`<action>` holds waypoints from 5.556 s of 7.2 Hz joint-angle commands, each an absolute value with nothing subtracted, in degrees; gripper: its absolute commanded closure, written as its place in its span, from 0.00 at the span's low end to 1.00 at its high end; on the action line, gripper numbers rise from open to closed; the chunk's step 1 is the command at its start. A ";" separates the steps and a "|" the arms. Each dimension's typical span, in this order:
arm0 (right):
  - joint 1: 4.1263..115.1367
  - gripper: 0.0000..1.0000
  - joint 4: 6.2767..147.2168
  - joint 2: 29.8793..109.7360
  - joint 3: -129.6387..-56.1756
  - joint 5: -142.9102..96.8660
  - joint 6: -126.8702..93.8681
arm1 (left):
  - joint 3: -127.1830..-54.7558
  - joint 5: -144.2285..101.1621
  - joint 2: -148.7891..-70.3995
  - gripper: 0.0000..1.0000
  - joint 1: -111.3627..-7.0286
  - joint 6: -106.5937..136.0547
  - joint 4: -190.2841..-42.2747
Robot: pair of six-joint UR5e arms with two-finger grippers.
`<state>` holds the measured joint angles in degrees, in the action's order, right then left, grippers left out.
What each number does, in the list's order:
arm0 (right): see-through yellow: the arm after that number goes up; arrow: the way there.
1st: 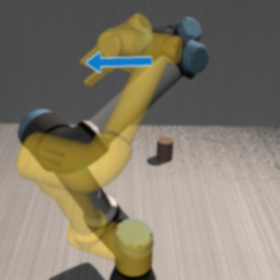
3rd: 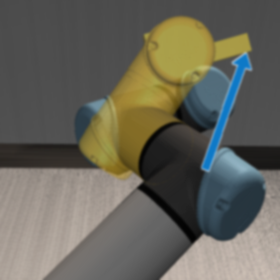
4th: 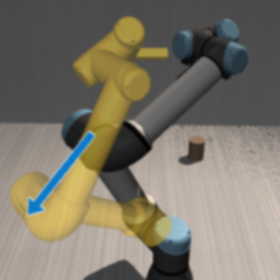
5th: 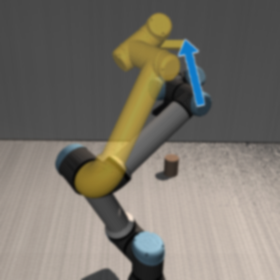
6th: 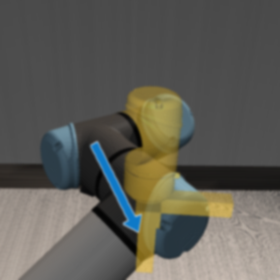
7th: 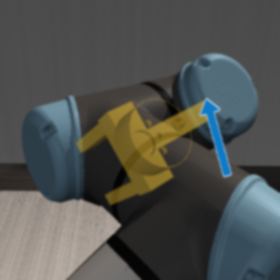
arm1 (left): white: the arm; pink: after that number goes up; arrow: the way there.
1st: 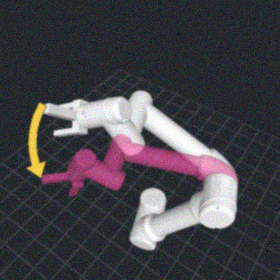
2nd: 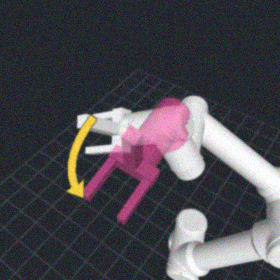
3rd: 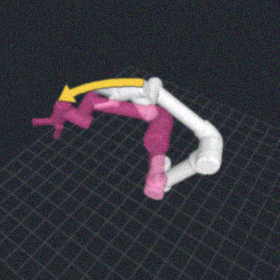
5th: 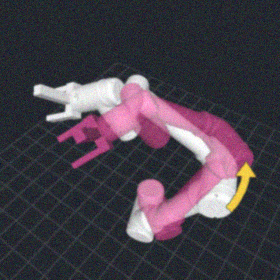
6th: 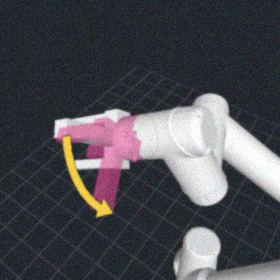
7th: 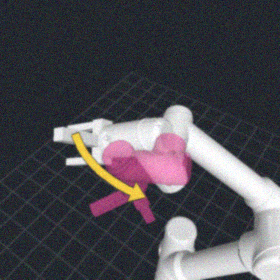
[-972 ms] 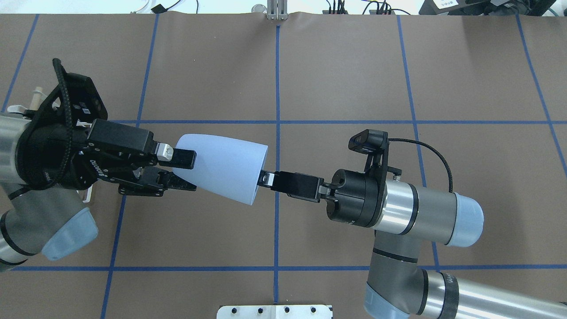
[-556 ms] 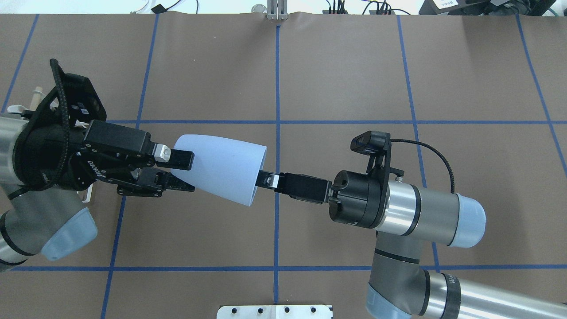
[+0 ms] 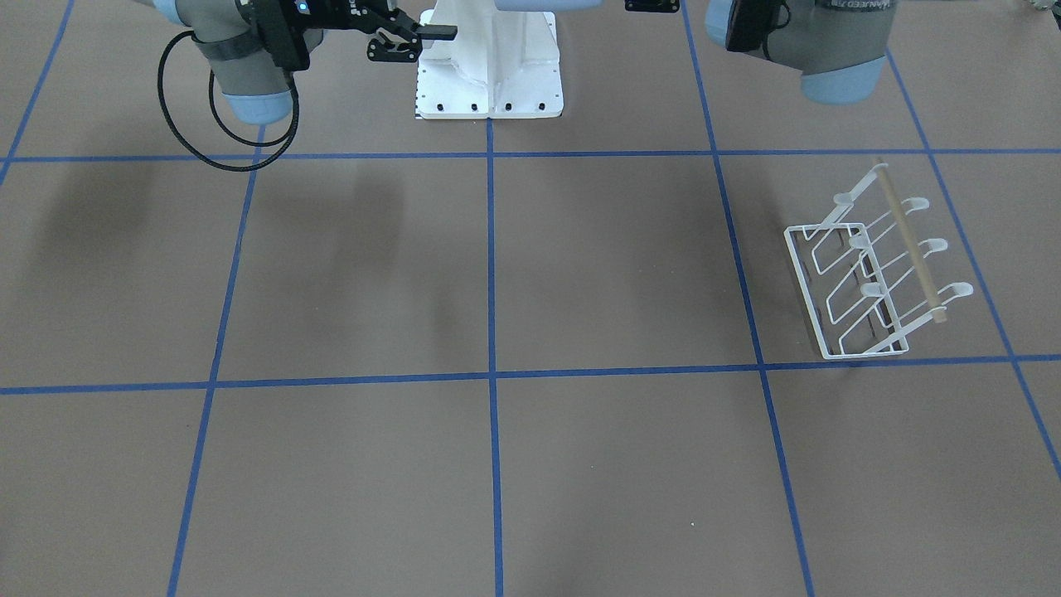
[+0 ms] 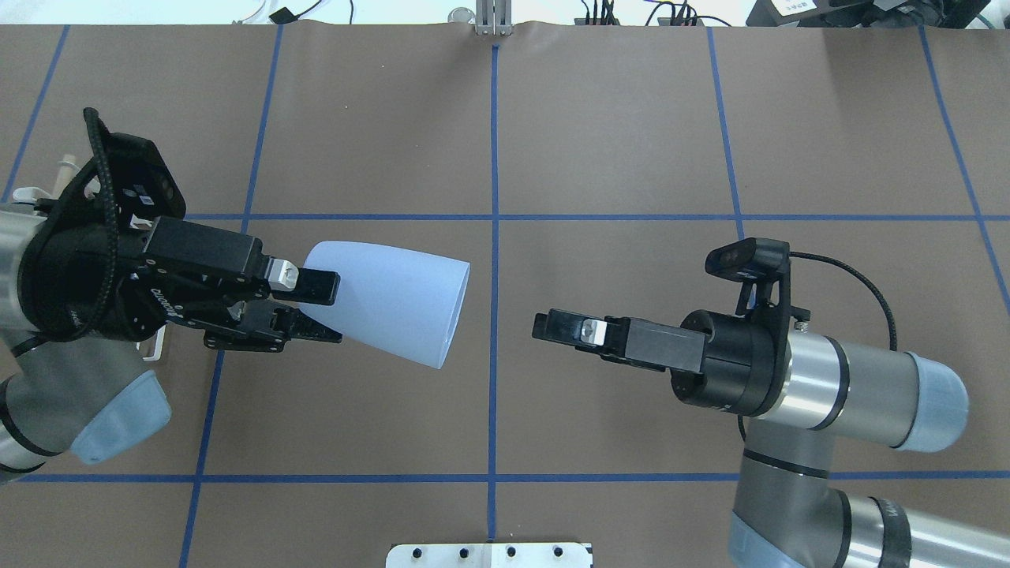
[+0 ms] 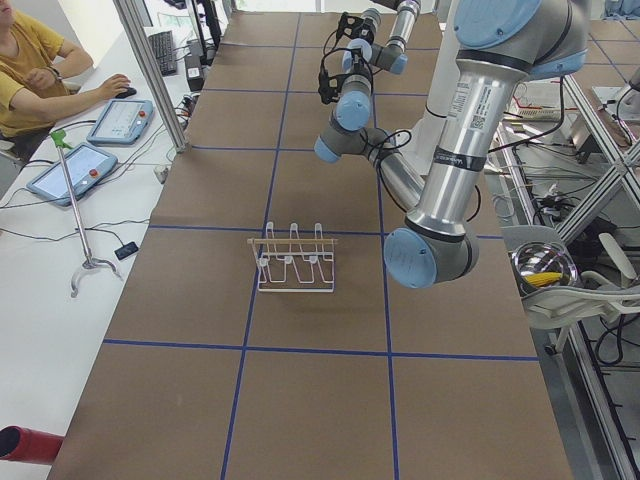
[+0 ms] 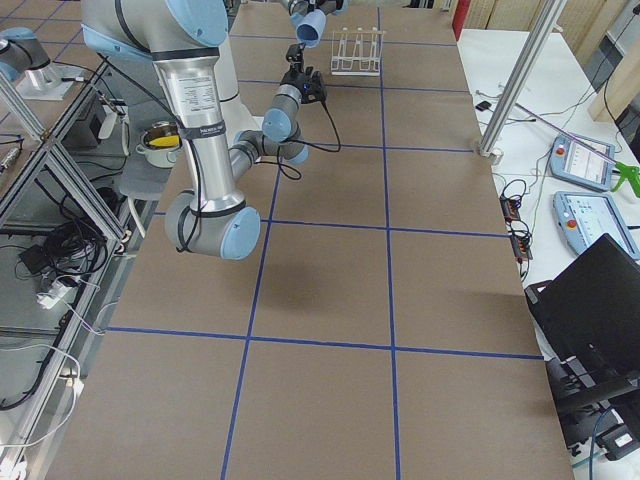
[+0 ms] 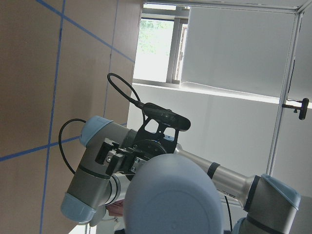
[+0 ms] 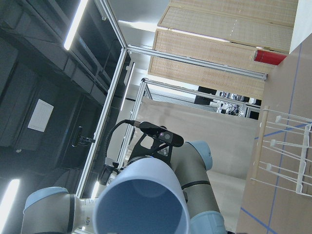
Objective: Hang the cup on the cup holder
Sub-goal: 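Carry the cup toward the wire rack with the left gripper while the right arm withdraws, then lower the cup mouth onto a rack peg with the left gripper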
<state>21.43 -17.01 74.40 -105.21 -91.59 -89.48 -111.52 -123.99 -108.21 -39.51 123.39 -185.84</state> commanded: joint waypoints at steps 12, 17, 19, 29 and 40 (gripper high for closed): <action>73.19 0.00 54.35 95.44 -99.49 -128.67 -29.68 | -111.00 -145.10 -97.67 0.82 -70.82 91.37 -162.62; 86.21 0.00 83.09 96.07 -100.10 -128.14 6.18 | -111.27 -144.93 -92.20 0.82 -77.33 71.40 -151.37; 86.22 0.00 83.85 96.24 -100.02 -127.62 7.03 | -111.27 -144.14 -89.92 0.82 -77.78 64.03 -147.68; 86.22 0.00 83.32 96.68 -99.84 -127.62 6.94 | -113.03 -127.63 -90.09 0.82 -69.17 44.13 -117.18; 86.22 0.00 83.32 96.50 -99.58 -127.62 6.50 | -113.91 -118.56 -93.87 0.58 -62.67 42.54 -107.75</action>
<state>86.22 83.32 96.51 -99.59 -127.62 6.56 -113.83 -118.26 -93.77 -62.78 42.90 -107.85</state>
